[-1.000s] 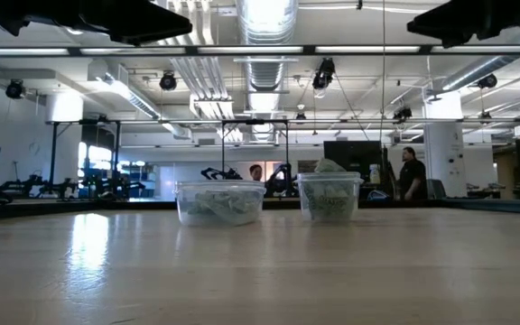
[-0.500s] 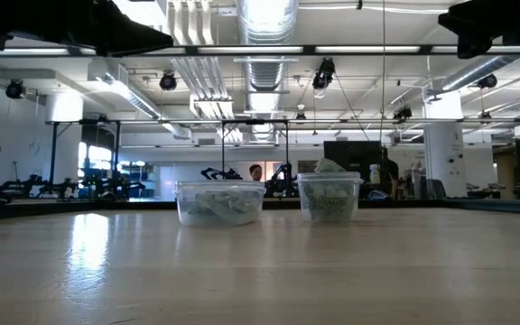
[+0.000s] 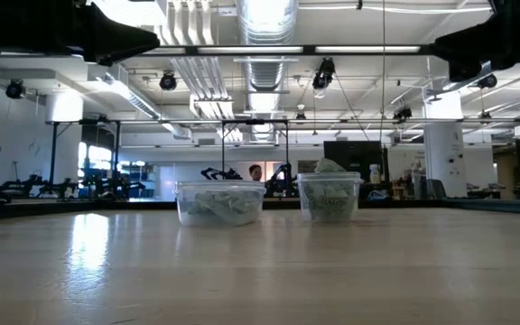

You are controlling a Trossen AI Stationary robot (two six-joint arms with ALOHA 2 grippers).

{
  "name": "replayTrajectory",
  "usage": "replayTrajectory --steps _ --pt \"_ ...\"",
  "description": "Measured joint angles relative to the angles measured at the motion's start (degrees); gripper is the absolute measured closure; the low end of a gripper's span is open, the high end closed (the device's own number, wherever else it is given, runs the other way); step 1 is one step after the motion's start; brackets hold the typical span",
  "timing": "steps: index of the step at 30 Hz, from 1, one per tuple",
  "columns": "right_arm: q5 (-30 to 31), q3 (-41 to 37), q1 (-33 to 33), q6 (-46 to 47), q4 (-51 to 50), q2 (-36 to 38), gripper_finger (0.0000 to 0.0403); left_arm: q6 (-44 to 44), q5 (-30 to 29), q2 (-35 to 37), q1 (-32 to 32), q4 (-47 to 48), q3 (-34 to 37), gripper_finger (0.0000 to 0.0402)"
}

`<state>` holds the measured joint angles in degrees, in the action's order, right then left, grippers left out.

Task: Pick and place items into bin
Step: Return to Home Position

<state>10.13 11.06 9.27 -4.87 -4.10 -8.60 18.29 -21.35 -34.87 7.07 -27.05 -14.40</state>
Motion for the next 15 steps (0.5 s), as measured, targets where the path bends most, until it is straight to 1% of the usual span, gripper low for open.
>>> replayTrajectory --steps 7,11,13,15 --pt "-0.5 -1.9 -5.0 1.2 0.0 0.0 0.033 -1.4 0.1 -0.2 0.0 0.1 1.1 0.024" --pt "-5.7 -2.8 -5.8 1.1 0.0 0.0 0.033 -2.6 0.1 0.3 0.0 0.0 2.1 0.024" --pt "-6.3 -3.6 -5.8 1.0 0.6 0.0 0.033 -3.0 0.1 0.9 0.0 0.1 2.7 0.024" --pt "-6.3 -5.6 -5.8 0.1 3.8 0.2 0.033 -3.3 0.1 1.1 0.0 0.0 3.0 0.024"
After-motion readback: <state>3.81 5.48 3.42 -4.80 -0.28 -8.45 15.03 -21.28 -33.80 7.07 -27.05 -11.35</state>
